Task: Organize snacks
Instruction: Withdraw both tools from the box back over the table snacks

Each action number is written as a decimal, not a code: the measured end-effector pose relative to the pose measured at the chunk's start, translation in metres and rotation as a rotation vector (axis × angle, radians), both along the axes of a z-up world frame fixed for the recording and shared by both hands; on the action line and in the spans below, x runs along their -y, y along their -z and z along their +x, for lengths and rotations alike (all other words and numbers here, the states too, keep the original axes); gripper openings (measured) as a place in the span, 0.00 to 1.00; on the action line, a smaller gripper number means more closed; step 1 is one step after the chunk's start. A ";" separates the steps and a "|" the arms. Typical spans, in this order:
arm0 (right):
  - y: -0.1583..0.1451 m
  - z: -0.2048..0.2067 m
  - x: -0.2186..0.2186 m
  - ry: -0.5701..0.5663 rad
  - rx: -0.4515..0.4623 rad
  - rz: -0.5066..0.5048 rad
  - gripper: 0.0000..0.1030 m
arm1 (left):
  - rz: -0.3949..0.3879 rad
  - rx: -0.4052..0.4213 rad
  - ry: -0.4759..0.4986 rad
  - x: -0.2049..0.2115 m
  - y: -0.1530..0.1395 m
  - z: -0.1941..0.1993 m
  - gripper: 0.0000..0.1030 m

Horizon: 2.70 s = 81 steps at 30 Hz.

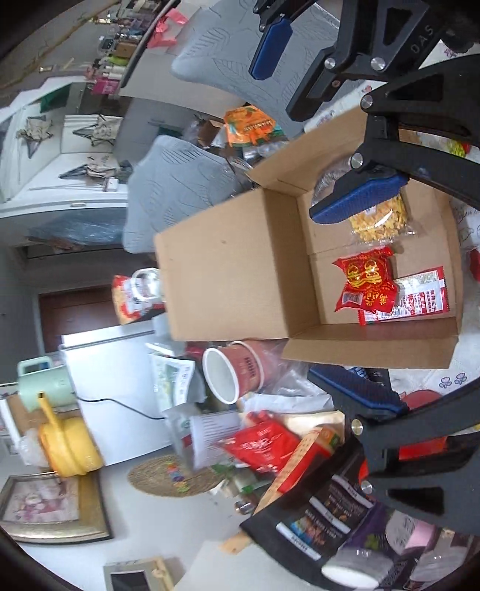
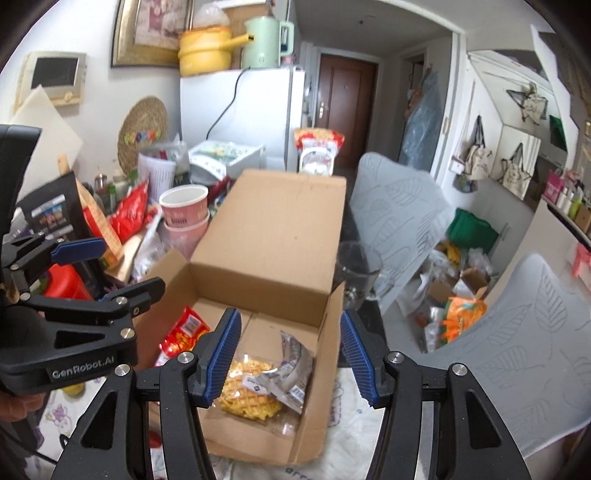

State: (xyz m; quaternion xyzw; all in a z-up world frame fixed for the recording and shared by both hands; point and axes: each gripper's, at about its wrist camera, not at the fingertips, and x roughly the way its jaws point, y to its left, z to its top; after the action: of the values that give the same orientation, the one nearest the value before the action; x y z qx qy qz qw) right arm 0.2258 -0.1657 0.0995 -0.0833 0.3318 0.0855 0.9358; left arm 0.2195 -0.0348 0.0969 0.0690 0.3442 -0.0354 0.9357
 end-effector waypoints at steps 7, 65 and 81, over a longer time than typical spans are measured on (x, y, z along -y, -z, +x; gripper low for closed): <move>-0.026 -0.029 0.005 0.002 0.072 0.024 0.57 | -0.006 0.087 0.007 0.001 -0.029 -0.033 0.76; 0.061 -0.230 0.004 -0.116 0.002 0.188 0.65 | -0.102 -0.050 0.074 -0.023 0.061 -0.234 0.76; 0.118 -0.207 0.000 -0.149 -0.151 0.175 0.65 | -0.164 -0.195 0.026 -0.036 0.124 -0.219 0.76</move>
State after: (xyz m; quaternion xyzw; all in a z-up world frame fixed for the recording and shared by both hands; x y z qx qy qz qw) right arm 0.0185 -0.1660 -0.0181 -0.0189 0.3855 0.1892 0.9029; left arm 0.0006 0.0016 -0.0272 -0.0072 0.4287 -0.0823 0.8997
